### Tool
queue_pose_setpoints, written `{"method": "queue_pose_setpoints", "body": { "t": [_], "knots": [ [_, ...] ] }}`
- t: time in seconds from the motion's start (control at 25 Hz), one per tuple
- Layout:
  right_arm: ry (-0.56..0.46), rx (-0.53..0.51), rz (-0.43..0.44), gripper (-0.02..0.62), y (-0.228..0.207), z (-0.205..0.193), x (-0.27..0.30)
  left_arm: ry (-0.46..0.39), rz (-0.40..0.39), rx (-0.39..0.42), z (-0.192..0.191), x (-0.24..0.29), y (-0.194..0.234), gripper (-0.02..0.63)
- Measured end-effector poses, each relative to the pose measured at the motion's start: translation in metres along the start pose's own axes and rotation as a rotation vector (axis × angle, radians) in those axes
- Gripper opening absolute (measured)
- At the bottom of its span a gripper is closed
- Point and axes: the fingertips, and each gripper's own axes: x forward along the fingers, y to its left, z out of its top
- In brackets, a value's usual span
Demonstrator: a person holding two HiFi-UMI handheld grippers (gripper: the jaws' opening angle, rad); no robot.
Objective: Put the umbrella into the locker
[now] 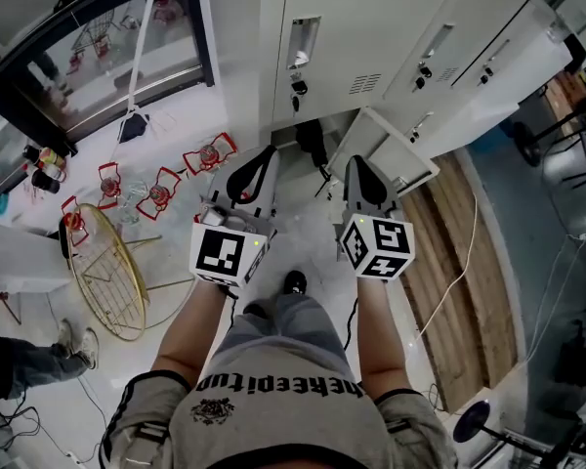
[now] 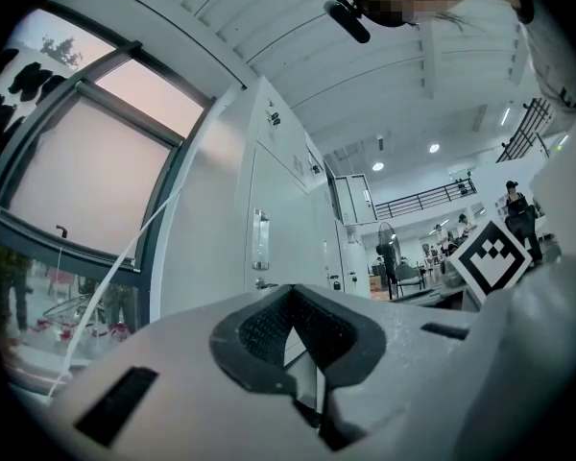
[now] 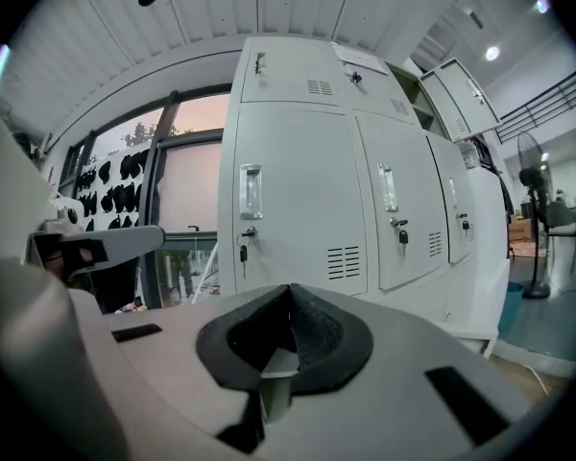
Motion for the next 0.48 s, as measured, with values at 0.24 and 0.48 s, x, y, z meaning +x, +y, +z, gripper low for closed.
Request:
{"method": "queue_pose_setpoints", "body": {
  "t": [0.24,0.48],
  "knots": [
    [-0.053,-0.057,-0.032,0.003,0.003,0.023,-0.021,-0.019,-0.013,-0.008,0.008,-0.002,-0.003,0.003],
    [-0.101,-0.087,-0.061,0.003,0.006,0.043,-0.045,-0.040,-0.041,-0.003,0.020,-0.004,-0.012,0.003]
  ]
}}
